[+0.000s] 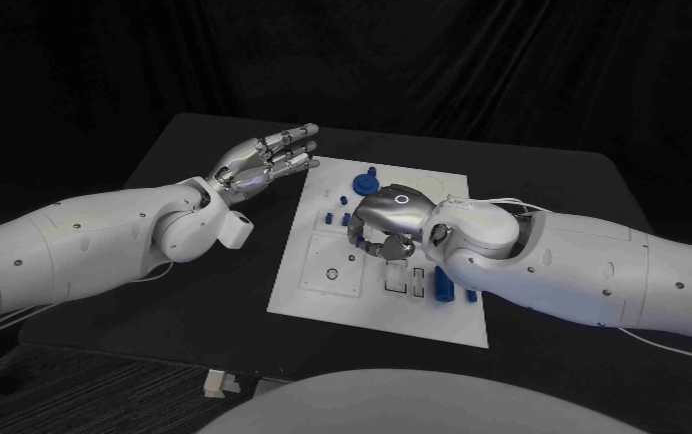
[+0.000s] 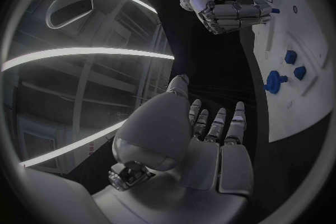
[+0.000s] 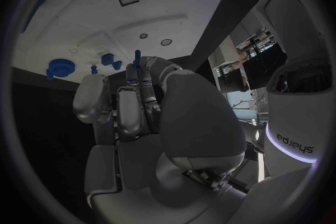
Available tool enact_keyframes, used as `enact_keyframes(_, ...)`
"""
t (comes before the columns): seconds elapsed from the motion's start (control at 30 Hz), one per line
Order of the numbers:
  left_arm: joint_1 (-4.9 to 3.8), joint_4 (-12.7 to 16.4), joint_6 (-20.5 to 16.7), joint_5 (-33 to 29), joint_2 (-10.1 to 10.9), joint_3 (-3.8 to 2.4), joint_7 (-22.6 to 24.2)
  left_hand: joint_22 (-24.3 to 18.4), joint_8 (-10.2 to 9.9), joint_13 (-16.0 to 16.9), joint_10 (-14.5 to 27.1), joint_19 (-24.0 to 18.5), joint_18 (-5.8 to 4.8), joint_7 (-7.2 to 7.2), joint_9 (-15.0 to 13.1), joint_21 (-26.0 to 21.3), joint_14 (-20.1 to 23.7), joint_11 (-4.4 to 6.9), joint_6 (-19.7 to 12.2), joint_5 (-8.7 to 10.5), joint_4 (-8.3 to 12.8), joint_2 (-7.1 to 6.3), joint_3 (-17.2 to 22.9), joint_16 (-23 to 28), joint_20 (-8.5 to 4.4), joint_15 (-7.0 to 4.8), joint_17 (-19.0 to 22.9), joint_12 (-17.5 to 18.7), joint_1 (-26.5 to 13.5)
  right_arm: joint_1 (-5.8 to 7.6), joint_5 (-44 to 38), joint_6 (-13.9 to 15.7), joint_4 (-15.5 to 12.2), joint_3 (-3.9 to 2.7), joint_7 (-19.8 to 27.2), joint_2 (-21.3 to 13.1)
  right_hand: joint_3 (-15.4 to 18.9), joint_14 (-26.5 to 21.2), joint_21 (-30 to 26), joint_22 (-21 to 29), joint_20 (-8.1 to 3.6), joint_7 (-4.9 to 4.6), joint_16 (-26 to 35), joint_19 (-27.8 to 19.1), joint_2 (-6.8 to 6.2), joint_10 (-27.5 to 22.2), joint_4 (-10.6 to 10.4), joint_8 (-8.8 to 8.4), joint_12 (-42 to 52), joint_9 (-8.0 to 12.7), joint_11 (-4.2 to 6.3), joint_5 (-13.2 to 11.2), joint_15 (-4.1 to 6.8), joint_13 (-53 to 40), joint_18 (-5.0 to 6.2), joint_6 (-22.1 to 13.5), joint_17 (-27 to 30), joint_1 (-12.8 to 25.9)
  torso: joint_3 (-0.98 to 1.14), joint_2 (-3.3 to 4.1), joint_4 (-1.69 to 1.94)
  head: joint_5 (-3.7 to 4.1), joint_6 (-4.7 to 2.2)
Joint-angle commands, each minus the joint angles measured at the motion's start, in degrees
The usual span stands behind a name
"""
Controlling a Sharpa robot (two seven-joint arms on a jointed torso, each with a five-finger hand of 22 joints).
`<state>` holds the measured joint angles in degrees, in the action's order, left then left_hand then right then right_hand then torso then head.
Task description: Assemble the parts on the task board
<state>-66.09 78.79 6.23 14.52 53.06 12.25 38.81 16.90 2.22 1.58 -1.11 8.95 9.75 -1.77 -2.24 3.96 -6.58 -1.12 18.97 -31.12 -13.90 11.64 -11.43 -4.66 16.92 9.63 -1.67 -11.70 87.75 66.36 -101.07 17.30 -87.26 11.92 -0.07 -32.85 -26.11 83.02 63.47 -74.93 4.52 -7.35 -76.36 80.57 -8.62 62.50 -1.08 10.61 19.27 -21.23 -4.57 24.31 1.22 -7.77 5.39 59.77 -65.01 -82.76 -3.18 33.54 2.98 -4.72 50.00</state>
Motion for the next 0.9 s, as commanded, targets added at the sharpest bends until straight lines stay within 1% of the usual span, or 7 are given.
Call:
enact_keyframes(0.03, 0.12, 0.1, 0.9, -0.3, -0.1, -0.05, 3.8, -0.1, 0.2, 0.1, 0.0, 0.4, 0.07, -0.18, -0.1, 0.3, -0.2, -0.27, 0.1, 0.30, 0.1, 0.21, 0.1, -0.3, -0.12, 0.14, -0.1, 0.1, 0.0, -0.28, -0.2, -0.7, -0.1, -0.04, -1.6, 0.3, 0.0, 0.1, -0.4, -8.3, 0.38, -0.10, -0.3, -0.2, 0.09, 1.1, 0.3, -0.32, 0.0, 0.1, 0.84, 0.2, -0.36, -0.2, -0.23, -0.5, 0.1, -0.5, 0.01, -0.08, 0.00, -0.08, 0.00)
enact_keyframes(0.33, 0.17, 0.1, 0.9, -0.3, 0.0, -0.05, 3.7, 0.0, 0.2, 0.1, 0.0, 0.5, 0.06, -0.22, -0.1, 0.3, -0.2, -0.27, 0.2, 0.31, 0.0, 0.21, 0.1, -0.4, -0.12, 0.14, -0.1, 0.0, 0.0, -1.29, -0.2, -1.6, 0.8, -0.04, -1.9, 1.1, -0.1, 0.1, -0.4, -8.3, 0.41, -0.16, -0.3, -0.3, 0.10, 1.0, 0.4, -0.49, -0.1, 0.1, 0.79, 0.2, -0.40, -0.2, -0.22, -0.6, 0.1, -0.5, 0.00, -0.10, -0.04, -0.16, 0.00)
enact_keyframes(0.57, 0.19, 0.0, 1.0, -0.3, -0.1, -0.05, 3.6, 0.0, 0.2, 0.1, 0.0, 0.5, 0.05, -0.23, -0.1, 0.3, -0.2, -0.27, 0.2, 0.31, 0.0, 0.22, 0.1, -0.4, -0.12, 0.15, -0.1, 0.1, 0.0, -2.01, -0.2, -1.5, 1.7, -0.05, -1.8, 1.7, -0.1, 0.1, -0.5, -8.2, 0.42, -0.19, -0.3, -0.3, 0.10, 1.0, 0.4, -0.57, -0.1, 0.2, 0.76, 0.2, -0.42, -0.2, -0.19, -0.7, 0.1, -0.5, 0.00, -0.13, 0.00, -0.13, 0.00)
enact_keyframes(0.9, 0.20, 0.0, 1.0, -0.3, -0.1, -0.05, 3.3, -0.1, 0.2, 0.1, 0.0, 0.5, 0.04, -0.23, -0.1, 0.3, -0.2, -0.28, 0.2, 0.27, 0.0, 0.25, 0.2, -0.4, -0.12, 0.15, -0.1, 0.1, 0.0, -2.46, -0.2, -1.2, 2.7, -0.05, -1.7, 2.5, -0.2, 0.1, -0.5, -8.3, 0.43, -0.20, -0.3, -0.3, 0.12, 1.0, 0.4, -0.61, -0.2, 0.2, 0.75, 0.3, -0.43, -0.2, -0.20, -0.7, 0.1, -0.5, 0.01, -0.08, -0.01, -0.14, 0.00)
